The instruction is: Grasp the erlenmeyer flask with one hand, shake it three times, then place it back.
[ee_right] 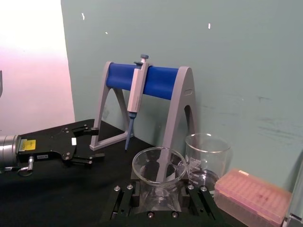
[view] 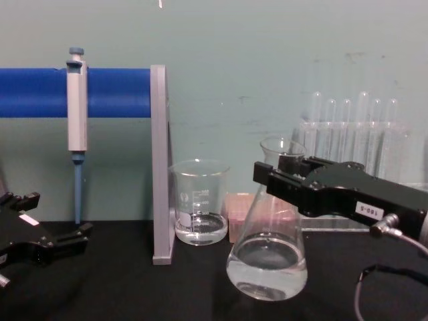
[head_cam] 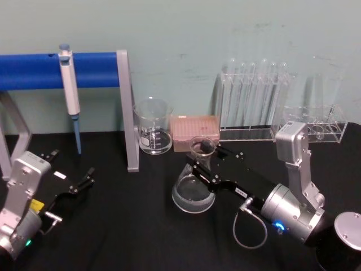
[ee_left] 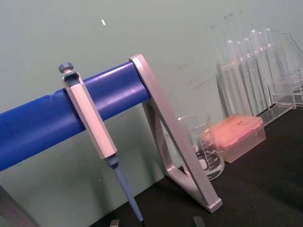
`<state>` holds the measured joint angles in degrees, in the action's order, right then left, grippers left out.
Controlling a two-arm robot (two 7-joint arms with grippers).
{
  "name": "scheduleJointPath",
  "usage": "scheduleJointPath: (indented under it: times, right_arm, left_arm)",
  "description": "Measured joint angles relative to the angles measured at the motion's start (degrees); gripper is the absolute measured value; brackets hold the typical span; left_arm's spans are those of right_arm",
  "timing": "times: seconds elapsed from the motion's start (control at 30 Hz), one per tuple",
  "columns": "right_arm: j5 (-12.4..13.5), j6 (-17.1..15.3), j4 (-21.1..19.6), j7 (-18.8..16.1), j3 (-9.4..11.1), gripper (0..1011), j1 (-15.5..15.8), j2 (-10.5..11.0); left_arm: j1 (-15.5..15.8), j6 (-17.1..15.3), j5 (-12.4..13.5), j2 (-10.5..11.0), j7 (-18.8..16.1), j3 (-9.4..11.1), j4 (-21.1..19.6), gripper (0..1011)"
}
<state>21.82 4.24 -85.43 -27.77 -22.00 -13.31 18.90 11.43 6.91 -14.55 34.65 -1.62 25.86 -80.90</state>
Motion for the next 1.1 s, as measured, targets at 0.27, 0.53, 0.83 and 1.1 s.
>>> scheduleJointPath:
  times: [0.27,0.53,0.83,1.1]
  right_arm:
    - [0.34,0.02,0.26,0.38,-0.79,456,-0.48,0.35]
    - [0.59,0.01,0.9,0.6,-1.2,456,-0.97,0.44]
    - [1.03,-0.16,1.72,0.52,-1.55,456,-1.65,0.49]
    - [1.15,-0.42,3.09,-0.03,-2.13,456,-2.47,0.63]
  left_arm:
    - [0.0,0.0,0.0,0.0,0.0,0.0,0.0,1001]
    - [0.0,0.0,0.0,0.0,0.0,0.0,0.0,1001]
    - [0.0,0.0,0.0,0.0,0.0,0.0,0.0,1001]
    - [0.0,0.0,0.0,0.0,0.0,0.0,0.0,1001]
